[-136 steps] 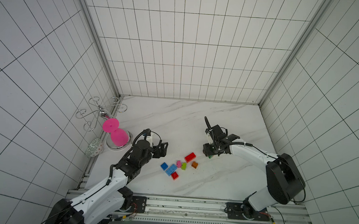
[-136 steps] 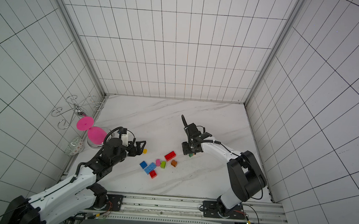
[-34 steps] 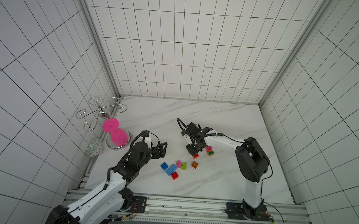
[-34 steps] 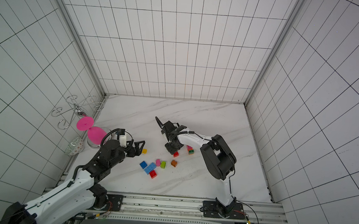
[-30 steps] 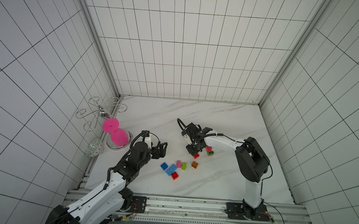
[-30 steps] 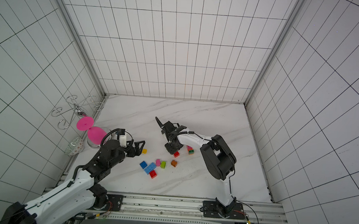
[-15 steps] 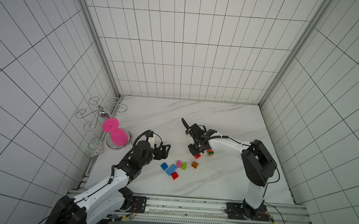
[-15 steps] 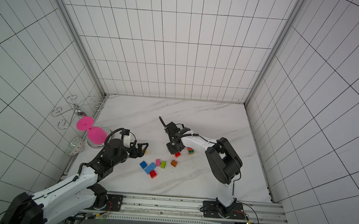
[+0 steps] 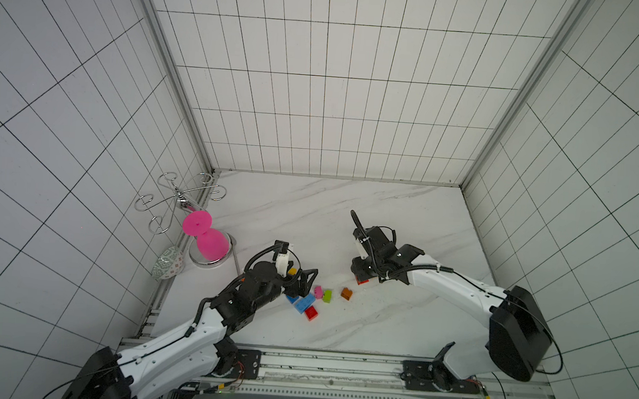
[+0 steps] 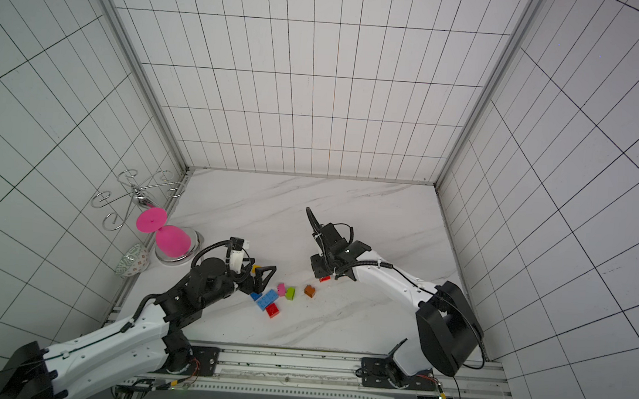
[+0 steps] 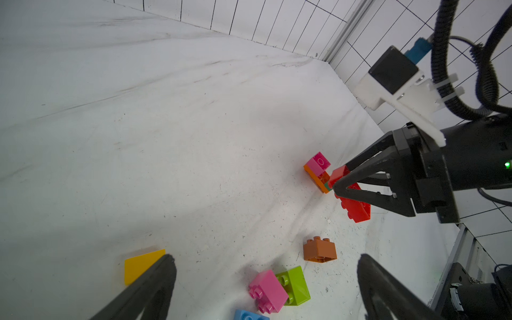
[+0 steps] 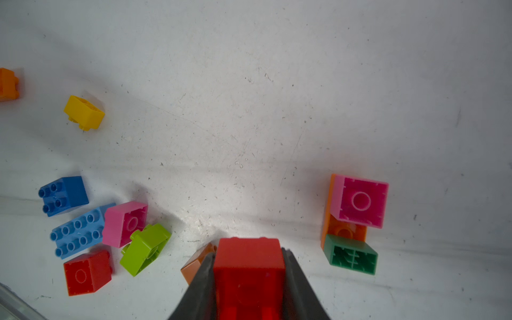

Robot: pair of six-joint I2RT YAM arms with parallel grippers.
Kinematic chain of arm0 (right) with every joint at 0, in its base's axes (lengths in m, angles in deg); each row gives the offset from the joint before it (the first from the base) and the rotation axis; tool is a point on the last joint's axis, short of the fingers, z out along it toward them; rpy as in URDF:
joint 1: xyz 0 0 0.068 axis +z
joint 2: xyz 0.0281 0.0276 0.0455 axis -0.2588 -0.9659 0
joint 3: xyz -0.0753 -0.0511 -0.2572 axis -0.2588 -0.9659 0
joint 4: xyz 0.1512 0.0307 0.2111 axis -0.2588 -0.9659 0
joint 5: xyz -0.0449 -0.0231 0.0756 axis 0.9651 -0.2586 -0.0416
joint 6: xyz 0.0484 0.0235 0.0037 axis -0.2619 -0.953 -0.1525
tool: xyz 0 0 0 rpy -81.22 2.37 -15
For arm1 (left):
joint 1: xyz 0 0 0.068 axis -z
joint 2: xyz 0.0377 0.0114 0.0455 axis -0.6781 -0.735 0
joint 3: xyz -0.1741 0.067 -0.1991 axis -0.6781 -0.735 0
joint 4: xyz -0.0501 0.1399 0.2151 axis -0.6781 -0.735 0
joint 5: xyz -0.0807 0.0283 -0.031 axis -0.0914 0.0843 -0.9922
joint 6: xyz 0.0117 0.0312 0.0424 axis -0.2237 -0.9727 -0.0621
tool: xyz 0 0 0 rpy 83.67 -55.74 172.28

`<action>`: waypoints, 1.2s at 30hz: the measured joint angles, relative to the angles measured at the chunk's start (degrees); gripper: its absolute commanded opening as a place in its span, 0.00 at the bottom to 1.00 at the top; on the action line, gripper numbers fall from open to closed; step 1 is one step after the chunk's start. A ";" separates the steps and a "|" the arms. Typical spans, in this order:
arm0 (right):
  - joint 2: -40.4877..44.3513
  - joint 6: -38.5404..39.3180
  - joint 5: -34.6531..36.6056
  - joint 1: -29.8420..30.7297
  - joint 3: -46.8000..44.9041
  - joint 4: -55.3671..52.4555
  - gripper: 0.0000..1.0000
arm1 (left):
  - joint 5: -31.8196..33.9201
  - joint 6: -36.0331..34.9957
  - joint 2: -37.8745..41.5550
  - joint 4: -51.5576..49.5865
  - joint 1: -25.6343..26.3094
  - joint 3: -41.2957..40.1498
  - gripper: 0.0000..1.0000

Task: Assemble the letter p with lego
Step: Pick up the lego brick from the center of the board, then assemble the lego brick with the lego brick.

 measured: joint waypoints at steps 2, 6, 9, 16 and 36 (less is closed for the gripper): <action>2.36 -0.85 -0.22 -0.26 -1.14 0.00 0.00 | 0.90 0.02 -0.48 0.20 1.40 0.02 0.97; 7.65 -1.51 -1.62 -2.64 -2.21 -0.44 0.00 | 2.03 1.01 -5.99 0.52 4.44 2.49 0.97; 11.54 -1.42 -2.82 -6.36 -2.43 -1.60 0.00 | 2.29 1.88 -12.59 0.44 7.82 8.48 0.97; 14.14 0.15 -4.87 -16.68 -2.49 -5.27 0.00 | 2.16 -0.66 -25.92 5.64 11.56 21.77 0.97; -9.53 2.69 -5.62 -15.02 9.27 -6.73 0.00 | -0.13 -1.11 -30.56 13.73 0.09 15.04 0.98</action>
